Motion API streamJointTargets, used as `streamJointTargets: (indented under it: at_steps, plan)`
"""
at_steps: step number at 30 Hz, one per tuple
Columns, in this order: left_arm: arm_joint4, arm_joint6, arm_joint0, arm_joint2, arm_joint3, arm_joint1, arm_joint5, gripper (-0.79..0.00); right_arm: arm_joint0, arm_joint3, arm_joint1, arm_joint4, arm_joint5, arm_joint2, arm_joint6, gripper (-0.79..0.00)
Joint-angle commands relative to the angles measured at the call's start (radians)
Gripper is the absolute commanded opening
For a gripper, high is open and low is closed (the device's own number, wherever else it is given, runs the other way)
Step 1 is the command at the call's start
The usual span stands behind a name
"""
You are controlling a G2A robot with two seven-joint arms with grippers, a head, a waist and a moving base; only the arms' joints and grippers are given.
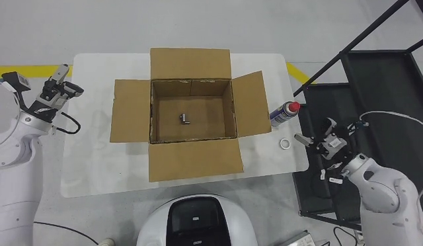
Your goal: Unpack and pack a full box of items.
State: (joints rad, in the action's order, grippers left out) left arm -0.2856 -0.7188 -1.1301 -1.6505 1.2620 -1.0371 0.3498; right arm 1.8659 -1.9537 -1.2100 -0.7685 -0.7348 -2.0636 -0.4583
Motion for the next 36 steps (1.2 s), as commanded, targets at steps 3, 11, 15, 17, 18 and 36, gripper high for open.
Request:
streamJointTargets:
  at_steps: [3, 11, 15, 17, 18, 36]
  plan:
    - [0.000, 0.000, 0.000, 0.000, 0.000, 0.000, 0.000, 0.000, -0.061, -0.074, 0.007, -0.013, 0.005, 0.058, -0.031, 0.000]
    - [0.000, 0.000, 0.000, 0.000, 0.000, 0.000, 0.000, 0.000, -0.287, -0.120, 0.019, -0.074, 0.077, 0.330, -0.186, 0.000]
    - [0.000, 0.000, 0.000, 0.000, 0.000, 0.000, 0.000, 0.000, -0.386, -0.114, 0.017, -0.117, 0.144, 0.483, -0.261, 0.000]
    - [0.000, 0.000, 0.000, 0.000, 0.000, 0.000, 0.000, 0.000, -0.435, -0.087, 0.013, -0.133, 0.193, 0.564, -0.289, 0.000]
    - [0.000, 0.000, 0.000, 0.000, 0.000, 0.000, 0.000, 0.000, -0.458, -0.065, 0.010, -0.144, 0.217, 0.605, -0.306, 0.000]
    - [0.000, 0.000, 0.000, 0.000, 0.000, 0.000, 0.000, 0.000, -0.623, 0.134, -0.019, -0.206, 0.389, 0.860, -0.302, 0.000]
